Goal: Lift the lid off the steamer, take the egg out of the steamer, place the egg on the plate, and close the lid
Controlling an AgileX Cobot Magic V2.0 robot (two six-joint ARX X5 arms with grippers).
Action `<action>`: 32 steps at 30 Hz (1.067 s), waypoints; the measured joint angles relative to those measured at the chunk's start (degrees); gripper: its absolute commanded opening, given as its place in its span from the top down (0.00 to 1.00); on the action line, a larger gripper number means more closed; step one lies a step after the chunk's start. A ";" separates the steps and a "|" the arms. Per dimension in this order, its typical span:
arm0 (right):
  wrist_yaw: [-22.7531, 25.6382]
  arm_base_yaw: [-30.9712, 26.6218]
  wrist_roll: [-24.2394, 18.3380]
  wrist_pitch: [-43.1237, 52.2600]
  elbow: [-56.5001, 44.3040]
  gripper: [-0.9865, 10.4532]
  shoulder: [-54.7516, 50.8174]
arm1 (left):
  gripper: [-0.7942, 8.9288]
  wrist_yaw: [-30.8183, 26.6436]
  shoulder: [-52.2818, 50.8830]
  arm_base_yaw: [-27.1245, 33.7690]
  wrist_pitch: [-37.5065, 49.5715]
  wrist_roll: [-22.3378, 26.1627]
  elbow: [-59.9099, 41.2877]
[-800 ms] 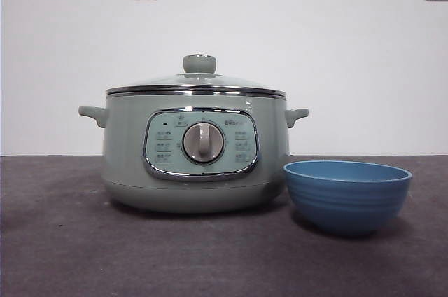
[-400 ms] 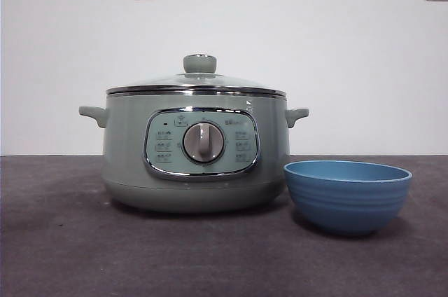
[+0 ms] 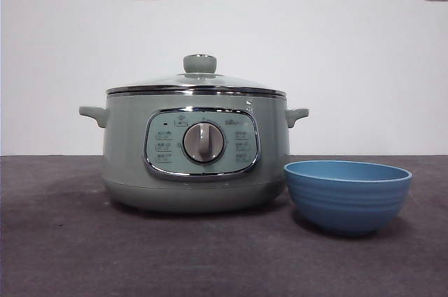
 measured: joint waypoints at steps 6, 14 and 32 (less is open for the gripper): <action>0.09 0.37 -0.15 0.22 0.00 0.46 0.26 | 0.50 0.00 0.00 -1.09 -0.04 0.24 0.04; 0.11 1.79 0.24 0.37 0.00 0.45 0.26 | 0.46 0.04 2.56 -3.61 0.94 0.31 0.04; 0.22 1.86 0.50 0.46 0.00 0.45 0.42 | 0.46 -11.74 28.74 -21.35 13.38 3.96 16.59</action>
